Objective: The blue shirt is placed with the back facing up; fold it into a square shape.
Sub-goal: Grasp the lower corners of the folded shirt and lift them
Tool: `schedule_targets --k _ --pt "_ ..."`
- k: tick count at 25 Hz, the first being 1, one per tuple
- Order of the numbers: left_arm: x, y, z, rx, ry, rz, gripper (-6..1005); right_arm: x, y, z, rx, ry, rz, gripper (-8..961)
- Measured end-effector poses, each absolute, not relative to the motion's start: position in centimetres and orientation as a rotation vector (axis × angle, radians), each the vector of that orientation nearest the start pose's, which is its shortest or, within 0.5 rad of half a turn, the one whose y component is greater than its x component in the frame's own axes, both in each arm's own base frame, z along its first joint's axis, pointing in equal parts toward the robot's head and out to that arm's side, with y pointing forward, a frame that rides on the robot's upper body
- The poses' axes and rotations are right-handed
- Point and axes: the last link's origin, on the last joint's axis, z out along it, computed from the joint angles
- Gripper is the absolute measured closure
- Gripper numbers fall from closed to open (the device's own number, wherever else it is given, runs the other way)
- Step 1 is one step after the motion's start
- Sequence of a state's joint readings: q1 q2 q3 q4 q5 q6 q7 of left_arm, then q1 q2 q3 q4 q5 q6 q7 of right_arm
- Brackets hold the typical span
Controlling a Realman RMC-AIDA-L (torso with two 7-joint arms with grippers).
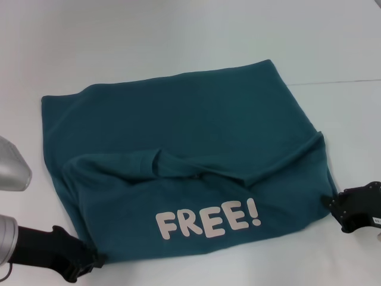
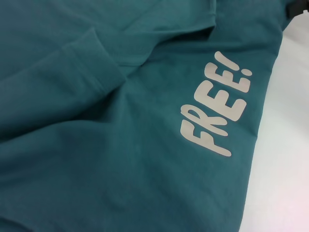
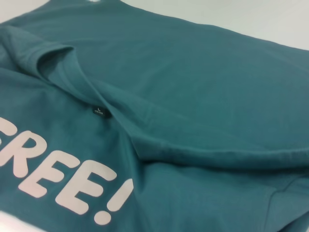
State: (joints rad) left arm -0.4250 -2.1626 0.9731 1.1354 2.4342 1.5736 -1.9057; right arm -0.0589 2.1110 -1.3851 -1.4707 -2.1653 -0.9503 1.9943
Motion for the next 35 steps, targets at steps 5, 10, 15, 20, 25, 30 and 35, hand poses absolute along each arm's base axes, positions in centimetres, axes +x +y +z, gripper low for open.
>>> schedule_targets --k 5,10,15,20,25,30,35 --pt "-26.9 30.4 -0.4 -2.811 -0.913 0.085 954 30.2 27.1 2.6 -2.278 0.783 0.063 918" --pt "-27.1 29.7 -0.2 -2.818 -0.922 0.087 954 30.9 25.8 2.7 -2.27 0.794 0.072 918" --pt "-27.2 29.1 0.4 -2.814 -0.924 0.088 953 31.5 24.8 3.2 -2.241 0.814 0.102 917" --pt "-27.3 28.8 0.7 -2.815 -0.926 0.089 953 32.2 24.1 3.8 -2.216 0.828 0.114 917" --pt "-27.1 28.8 0.7 -2.815 -0.923 0.068 954 32.0 24.3 3.8 -2.222 0.824 0.118 918" --pt "-27.1 28.9 0.3 -2.821 -0.941 0.064 954 31.6 24.7 3.5 -2.239 0.808 0.126 917" --pt "-27.1 29.0 -0.2 -2.835 -0.992 0.059 951 31.2 25.2 3.4 -2.249 0.793 0.131 917"
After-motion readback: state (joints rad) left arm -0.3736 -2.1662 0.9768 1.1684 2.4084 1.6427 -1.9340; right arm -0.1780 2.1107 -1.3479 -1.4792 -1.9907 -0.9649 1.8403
